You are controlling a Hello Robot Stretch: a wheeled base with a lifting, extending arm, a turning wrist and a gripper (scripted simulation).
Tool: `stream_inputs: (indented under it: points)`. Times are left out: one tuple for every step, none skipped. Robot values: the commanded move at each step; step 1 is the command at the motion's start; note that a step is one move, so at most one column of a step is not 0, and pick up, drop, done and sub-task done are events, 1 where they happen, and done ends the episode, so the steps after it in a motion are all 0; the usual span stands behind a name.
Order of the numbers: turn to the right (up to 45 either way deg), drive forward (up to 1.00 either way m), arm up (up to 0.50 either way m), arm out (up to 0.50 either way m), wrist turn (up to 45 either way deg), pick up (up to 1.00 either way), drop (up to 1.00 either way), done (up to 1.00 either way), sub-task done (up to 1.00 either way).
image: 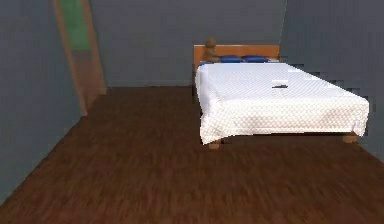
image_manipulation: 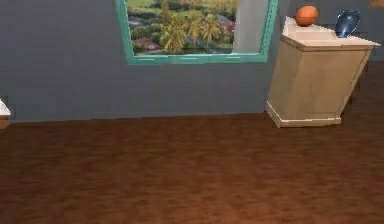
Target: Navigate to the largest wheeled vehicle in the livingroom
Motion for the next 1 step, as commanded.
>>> stream_inputs:
  points:
    - [-21.0,0.0,0.0,0.0,0.0,0.0,0.0,0.0,0.0]
